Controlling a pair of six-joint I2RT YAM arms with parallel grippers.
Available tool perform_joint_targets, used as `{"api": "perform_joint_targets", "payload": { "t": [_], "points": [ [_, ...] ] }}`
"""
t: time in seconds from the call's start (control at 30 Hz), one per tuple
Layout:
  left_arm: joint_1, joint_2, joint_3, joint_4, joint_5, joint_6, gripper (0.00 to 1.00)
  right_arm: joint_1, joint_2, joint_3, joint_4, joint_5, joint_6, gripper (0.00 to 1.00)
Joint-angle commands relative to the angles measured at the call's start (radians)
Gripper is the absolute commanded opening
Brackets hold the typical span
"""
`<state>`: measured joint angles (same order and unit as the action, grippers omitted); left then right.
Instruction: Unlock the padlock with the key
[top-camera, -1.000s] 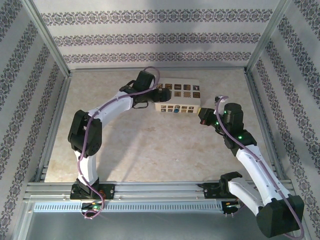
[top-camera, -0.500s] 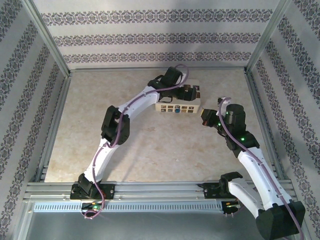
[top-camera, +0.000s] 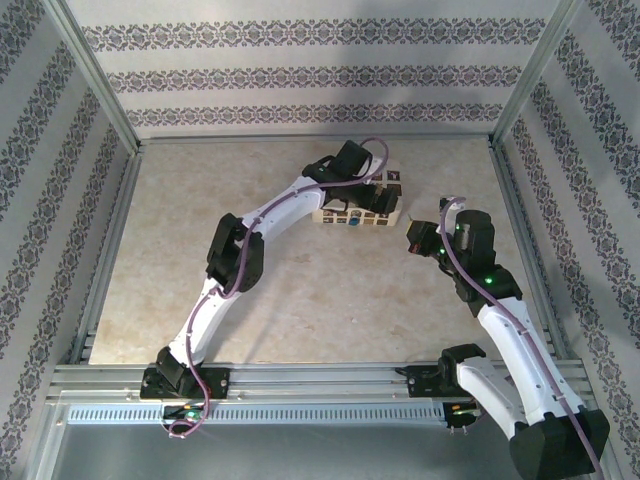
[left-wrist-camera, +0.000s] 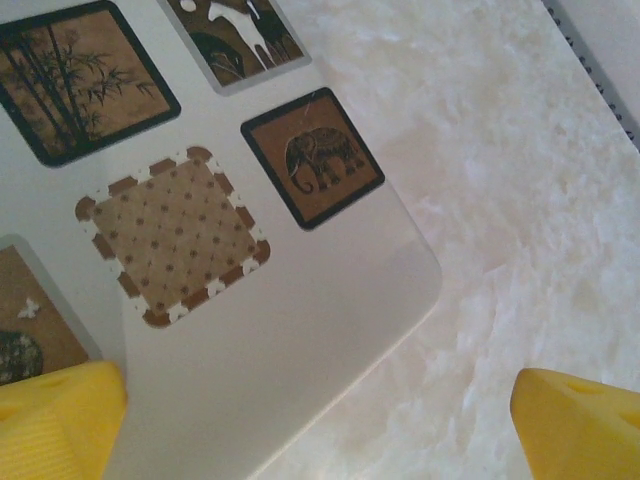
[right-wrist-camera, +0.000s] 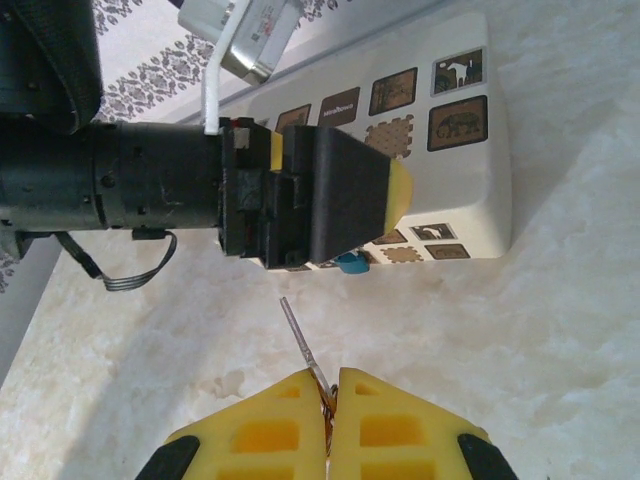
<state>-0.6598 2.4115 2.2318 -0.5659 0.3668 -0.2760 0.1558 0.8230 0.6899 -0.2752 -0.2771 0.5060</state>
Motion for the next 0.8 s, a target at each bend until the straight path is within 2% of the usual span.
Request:
{"api": "perform_joint_targets", "payload": {
  "t": [0.0,0.17,0.3,0.77],
  "points": [
    [-0.017,-0.091,-0.167,-0.042,0.011,0.029,0.99,-0.013,0.011,0.034,-0.02,-0.01,-0.021,0.0],
    [-0.015,-0.25,-0.419,0.077,-0.015,0.01,0.99,-0.018,0.032,0.033,-0.016,-0.022,-0.023,0.0],
    [-0.015,-0.326,-0.544,0.12,-0.03,-0.004,0.99,-0.018,0.053,0.037,-0.005,-0.042,-0.022,0.0],
    [0.066,-0.478,-0.74,0.158,-0.076,-0.03,1.0,0.003,0.196,0.048,0.1,-0.191,0.03,0.0]
  ]
}}
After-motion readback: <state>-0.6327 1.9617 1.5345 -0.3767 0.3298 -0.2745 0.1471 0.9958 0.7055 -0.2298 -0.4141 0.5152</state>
